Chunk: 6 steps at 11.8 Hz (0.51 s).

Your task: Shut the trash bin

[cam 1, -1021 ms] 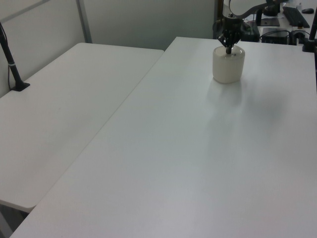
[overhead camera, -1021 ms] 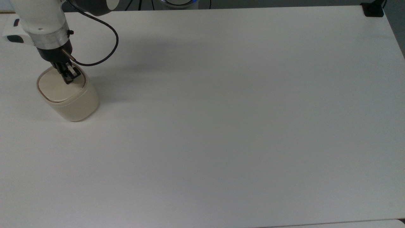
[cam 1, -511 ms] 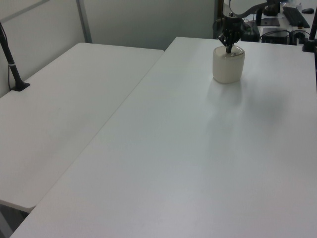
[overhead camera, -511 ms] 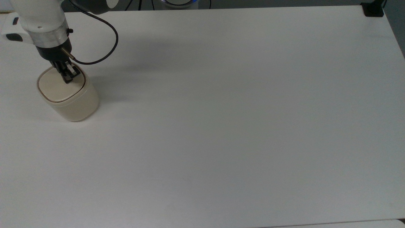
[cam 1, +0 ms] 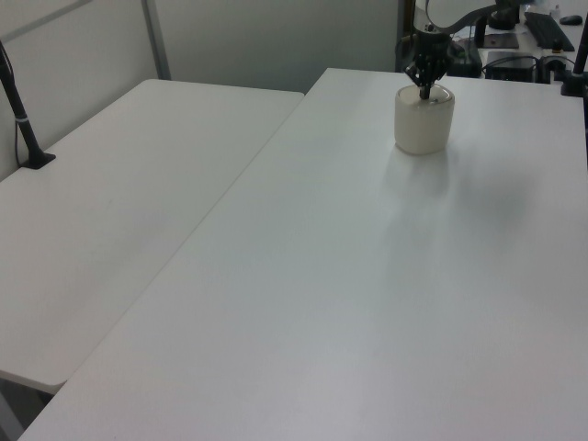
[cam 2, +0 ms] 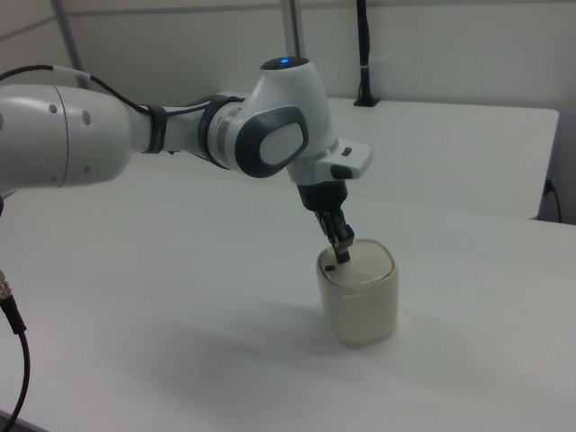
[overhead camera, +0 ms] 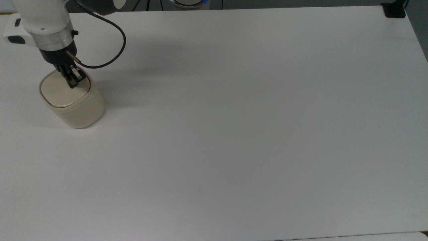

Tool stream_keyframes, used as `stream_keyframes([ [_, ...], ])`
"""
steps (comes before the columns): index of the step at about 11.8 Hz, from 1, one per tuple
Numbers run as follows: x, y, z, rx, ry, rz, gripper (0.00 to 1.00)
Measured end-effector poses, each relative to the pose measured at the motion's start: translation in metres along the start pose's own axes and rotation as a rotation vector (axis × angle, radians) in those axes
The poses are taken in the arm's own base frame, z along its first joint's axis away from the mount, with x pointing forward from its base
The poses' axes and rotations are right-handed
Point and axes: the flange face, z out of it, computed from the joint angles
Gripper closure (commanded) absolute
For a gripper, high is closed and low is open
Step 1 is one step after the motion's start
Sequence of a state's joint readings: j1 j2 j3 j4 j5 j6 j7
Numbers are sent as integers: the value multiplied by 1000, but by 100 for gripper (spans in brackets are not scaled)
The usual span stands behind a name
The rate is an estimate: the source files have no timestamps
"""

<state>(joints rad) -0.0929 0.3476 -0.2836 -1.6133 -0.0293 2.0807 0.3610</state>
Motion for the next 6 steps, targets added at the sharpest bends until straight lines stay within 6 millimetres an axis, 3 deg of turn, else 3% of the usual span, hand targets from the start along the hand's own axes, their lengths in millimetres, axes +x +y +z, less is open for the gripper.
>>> stream_keyframes([
  [6, -2, -1, 1, -4, 12, -9, 100],
])
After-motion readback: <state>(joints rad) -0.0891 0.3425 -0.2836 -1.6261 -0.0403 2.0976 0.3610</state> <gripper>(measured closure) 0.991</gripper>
